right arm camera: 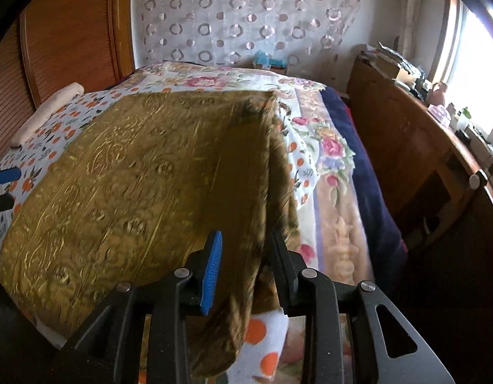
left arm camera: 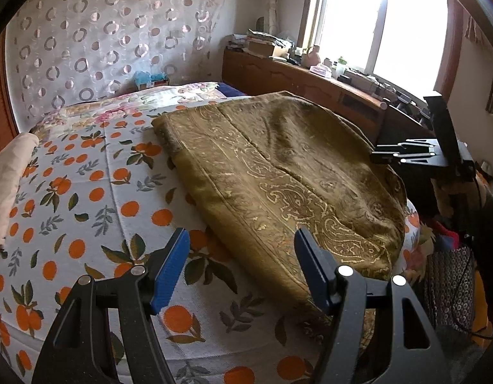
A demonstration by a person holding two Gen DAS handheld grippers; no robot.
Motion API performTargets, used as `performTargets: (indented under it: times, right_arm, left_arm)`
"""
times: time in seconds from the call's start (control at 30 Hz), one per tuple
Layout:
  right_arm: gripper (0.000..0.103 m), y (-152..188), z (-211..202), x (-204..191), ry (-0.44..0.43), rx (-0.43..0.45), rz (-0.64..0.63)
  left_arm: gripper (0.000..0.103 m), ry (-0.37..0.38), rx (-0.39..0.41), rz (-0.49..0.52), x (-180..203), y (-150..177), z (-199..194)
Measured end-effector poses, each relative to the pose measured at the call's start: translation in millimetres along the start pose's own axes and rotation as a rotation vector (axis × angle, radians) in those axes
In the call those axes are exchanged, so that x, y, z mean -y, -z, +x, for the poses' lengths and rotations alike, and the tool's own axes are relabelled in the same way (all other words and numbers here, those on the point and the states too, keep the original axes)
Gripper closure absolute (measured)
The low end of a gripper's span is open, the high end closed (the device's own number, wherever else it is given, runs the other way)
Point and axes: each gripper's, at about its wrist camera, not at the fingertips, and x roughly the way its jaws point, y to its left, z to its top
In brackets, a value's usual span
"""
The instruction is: Fold small clothes
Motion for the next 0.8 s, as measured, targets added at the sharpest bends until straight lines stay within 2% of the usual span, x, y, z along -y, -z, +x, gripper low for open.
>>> performTargets:
  times: [0.27,0.3,0.33,0.4,0.47,0.6,0.8]
  right_arm:
    - [0.074,11,-11,-2,-0.019,-0.012,-0.034]
    - [0.085,11,-13,-1,-0.032,-0.009,-0.041]
    - [0.092,12,-12,-1,-0.044,-0.008,-0.048]
    - [0.099,14,-16,0,-0.051,0.027,-0.065]
    - [0.101,17,-23,2,-0.078,0.065,-0.056]
    - [0.102,19,-37,17,-0.049,0.104,-0.020]
    - [0.101,32,-46,30,-0.017,0.092,0.027]
  left_arm:
    - [0.034,0.005,-0.017,-0.001,2,2,6]
    - [0.034,0.007,-0.020,-0.001,3,3,7]
    - [0.034,0.008,-0.023,0.000,3,3,8]
    - [0.034,0.009,-0.030,0.000,3,4,9]
    - [0.034,0.009,-0.036,-0.002,3,6,10]
    - [0.034,0.020,-0.056,-0.005,3,9,13]
    - [0.034,0.040,-0.081,0.018,7,13,14]
